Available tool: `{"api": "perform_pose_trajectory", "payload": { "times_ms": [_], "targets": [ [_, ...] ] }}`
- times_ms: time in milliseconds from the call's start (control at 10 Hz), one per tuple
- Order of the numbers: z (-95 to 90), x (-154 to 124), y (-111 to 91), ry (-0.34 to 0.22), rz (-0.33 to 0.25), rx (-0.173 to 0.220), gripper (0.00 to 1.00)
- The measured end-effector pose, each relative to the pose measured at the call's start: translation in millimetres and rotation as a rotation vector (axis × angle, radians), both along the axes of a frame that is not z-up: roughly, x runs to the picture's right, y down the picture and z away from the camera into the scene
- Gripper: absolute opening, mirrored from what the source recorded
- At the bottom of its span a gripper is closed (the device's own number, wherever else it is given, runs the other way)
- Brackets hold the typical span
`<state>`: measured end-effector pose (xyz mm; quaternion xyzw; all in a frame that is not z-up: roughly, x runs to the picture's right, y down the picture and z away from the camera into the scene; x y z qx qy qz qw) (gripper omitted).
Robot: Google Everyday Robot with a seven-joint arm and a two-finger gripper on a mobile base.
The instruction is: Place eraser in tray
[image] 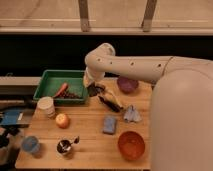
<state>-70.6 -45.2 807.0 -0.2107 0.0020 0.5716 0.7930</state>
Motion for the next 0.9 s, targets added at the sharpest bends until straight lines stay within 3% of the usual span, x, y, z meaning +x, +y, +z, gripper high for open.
{"api": "perform_pose_trajectory", "payload": {
  "times_ms": [200,800,900],
  "targets": [
    [13.1,-28,-11,-0.029,-0.024,0.003,0.06],
    [50.3,-47,-71,-0.042,-0.066,0.035,0.07],
    [55.0,-55,-77,-0.056,-0.069,0.037,0.11]
  ]
}}
